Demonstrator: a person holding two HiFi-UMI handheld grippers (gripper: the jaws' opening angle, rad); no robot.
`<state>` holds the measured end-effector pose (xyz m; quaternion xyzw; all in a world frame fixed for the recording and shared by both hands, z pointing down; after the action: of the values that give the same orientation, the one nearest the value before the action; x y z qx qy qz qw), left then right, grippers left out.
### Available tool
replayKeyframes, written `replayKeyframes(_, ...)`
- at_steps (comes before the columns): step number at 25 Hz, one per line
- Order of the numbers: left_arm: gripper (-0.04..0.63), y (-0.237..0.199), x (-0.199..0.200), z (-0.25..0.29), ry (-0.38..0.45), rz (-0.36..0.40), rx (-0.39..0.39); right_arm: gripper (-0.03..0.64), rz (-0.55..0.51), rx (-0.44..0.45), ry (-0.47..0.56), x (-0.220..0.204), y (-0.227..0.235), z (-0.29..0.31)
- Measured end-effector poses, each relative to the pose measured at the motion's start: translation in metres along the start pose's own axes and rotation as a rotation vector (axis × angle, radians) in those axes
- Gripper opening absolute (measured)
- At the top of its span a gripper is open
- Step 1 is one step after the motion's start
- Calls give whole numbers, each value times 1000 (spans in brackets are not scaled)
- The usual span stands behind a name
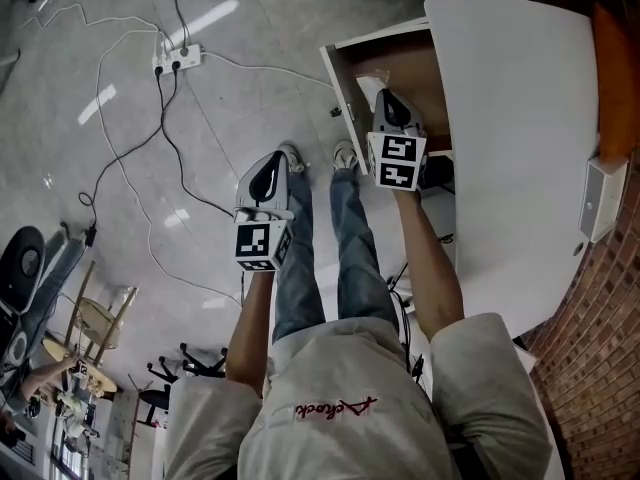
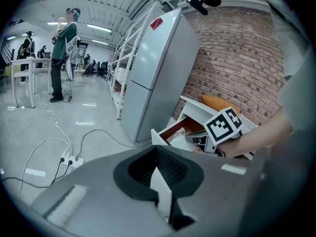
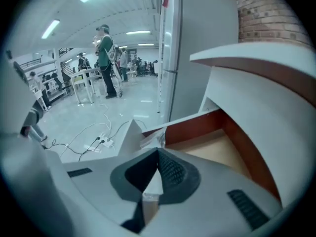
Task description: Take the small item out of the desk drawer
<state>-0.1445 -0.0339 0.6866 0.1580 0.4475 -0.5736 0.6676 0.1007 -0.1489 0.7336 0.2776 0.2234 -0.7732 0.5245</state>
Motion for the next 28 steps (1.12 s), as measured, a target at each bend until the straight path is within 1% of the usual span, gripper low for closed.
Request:
replayKeyframes(9, 9, 3, 3, -11, 18, 6, 15, 12, 19, 27, 107, 2, -17, -56)
replayKeyframes(13, 9, 6, 5, -14, 26, 12, 17, 12, 33, 22, 145, 3, -18, -79)
replayKeyframes(22, 9, 14, 10, -24, 48, 12, 20, 12, 41, 26, 197, -3, -24, -123)
replayKeyframes(28, 9, 22, 17, -38, 60, 13, 26, 12, 37, 42, 218, 3, -28, -144)
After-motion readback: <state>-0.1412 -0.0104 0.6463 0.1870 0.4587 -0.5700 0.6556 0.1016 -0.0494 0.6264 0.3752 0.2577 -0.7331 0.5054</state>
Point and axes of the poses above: the fingertips, and each gripper's own axes: z forward along the fingers, y to its right, x out of its top, the point moved 9 cm from there along -z, backward along the fingers, and after that the axes turned 1 degree about z, right-handed, at the moved point
